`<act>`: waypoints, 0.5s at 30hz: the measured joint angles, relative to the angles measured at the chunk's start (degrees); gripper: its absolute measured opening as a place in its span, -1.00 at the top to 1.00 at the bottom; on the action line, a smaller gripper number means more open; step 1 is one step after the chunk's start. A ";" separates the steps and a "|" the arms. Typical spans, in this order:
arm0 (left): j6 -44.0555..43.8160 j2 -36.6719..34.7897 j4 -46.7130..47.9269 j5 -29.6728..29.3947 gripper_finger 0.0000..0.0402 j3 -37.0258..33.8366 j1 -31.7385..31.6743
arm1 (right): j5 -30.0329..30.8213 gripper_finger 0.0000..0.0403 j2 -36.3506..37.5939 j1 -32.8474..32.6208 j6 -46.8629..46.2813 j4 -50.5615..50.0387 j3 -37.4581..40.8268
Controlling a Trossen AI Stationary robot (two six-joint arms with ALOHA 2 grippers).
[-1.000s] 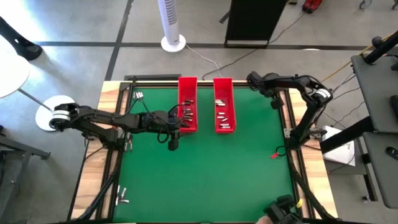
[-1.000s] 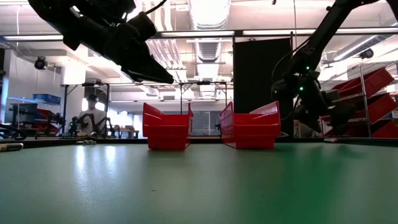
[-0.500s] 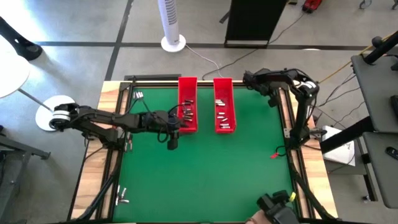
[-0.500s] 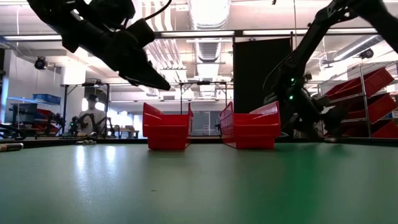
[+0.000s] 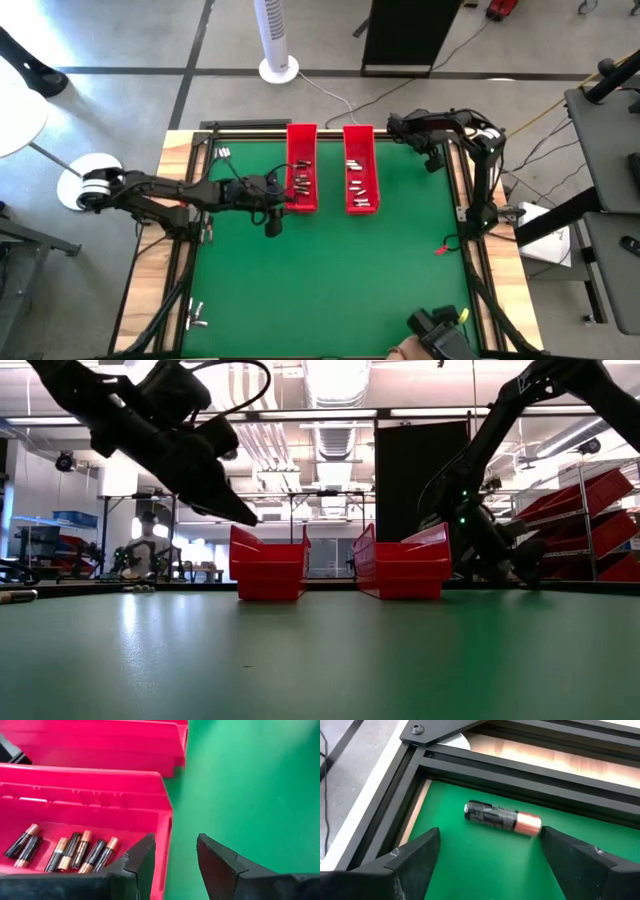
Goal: Sort batteries
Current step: Put the brown battery into the left red bin
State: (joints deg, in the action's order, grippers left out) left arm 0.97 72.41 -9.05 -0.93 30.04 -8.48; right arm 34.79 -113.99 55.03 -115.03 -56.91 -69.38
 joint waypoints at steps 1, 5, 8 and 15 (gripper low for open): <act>0.00 -0.13 -0.05 0.00 0.37 -0.25 -0.09 | -0.37 -0.68 0.36 -0.16 -0.03 0.05 0.39; -0.10 -0.75 0.11 0.02 0.37 -0.97 -0.20 | -0.83 -0.59 2.12 -0.27 -1.30 0.02 2.49; -0.95 -1.40 0.15 0.02 0.37 -1.96 -0.22 | -0.99 -0.53 2.51 0.06 -2.55 -1.60 2.90; -1.73 -2.26 0.36 -0.28 0.37 -3.36 -0.36 | 1.96 -0.42 2.51 0.11 -8.46 -3.39 2.98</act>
State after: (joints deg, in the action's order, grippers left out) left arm -0.75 70.15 -8.68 -1.21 26.68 -8.85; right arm 36.75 -111.48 55.14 -123.50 -60.29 -66.40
